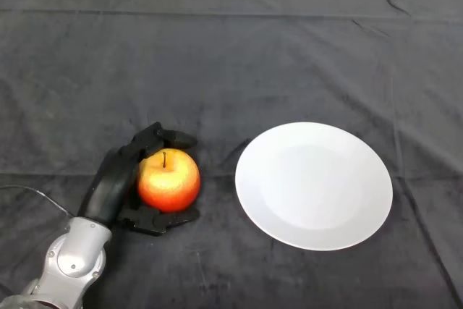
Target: Move the apple to the plate
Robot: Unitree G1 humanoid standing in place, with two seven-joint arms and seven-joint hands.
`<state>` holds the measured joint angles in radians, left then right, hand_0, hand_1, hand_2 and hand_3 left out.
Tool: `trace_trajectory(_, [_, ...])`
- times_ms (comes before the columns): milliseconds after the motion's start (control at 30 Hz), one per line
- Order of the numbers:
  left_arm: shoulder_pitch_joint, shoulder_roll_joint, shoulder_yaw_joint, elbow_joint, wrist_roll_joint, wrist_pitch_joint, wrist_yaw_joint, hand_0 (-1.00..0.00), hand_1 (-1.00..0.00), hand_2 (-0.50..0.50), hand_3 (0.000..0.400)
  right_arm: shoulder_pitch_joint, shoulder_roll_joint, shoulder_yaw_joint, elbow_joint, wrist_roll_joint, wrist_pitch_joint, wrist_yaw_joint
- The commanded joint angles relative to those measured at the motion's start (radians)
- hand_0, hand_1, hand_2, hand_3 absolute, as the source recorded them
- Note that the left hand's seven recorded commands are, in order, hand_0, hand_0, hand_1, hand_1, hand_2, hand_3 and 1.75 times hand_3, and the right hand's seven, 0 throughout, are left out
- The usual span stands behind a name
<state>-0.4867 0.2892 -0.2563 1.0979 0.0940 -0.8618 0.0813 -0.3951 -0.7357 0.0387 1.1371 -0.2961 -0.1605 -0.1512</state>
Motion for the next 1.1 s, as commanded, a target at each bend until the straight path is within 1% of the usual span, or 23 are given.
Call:
trace_trajectory(33, [0.013, 0.006, -0.042, -0.003, 0.021, 0.030, -0.011, -1.00, -1.00, 0.00, 0.400, 0.045, 0.035, 0.0122, 0.015, 0.0037, 0.013, -0.0022])
trace_trajectory(300, [-0.013, -0.018, -0.056, -0.004, 0.015, 0.026, 0.014, -1.00, -0.99, 0.00, 0.400, 0.045, 0.035, 0.0122, 0.015, 0.0036, 0.013, -0.0023])
trace_trajectory(400, [-0.034, -0.025, -0.062, -0.004, 0.009, 0.016, 0.020, -1.00, -0.99, 0.00, 0.400, 0.044, 0.035, 0.0122, 0.016, 0.0035, 0.013, -0.0023])
trace_trajectory(600, [-0.074, -0.035, -0.072, -0.005, 0.002, -0.023, 0.038, -1.00, -0.98, -0.01, 0.400, 0.044, 0.035, 0.0123, 0.017, 0.0034, 0.012, -0.0024])
trace_trajectory(833, [-0.119, -0.054, -0.102, -0.004, 0.020, -0.061, 0.076, -1.00, -0.98, -0.01, 0.400, 0.043, 0.035, 0.0125, 0.018, 0.0031, 0.012, -0.0026])
trace_trajectory(1100, [-0.166, -0.076, -0.153, 0.002, 0.046, -0.087, 0.116, -1.00, -0.97, -0.02, 0.400, 0.042, 0.034, 0.0128, 0.021, 0.0027, 0.010, -0.0029])
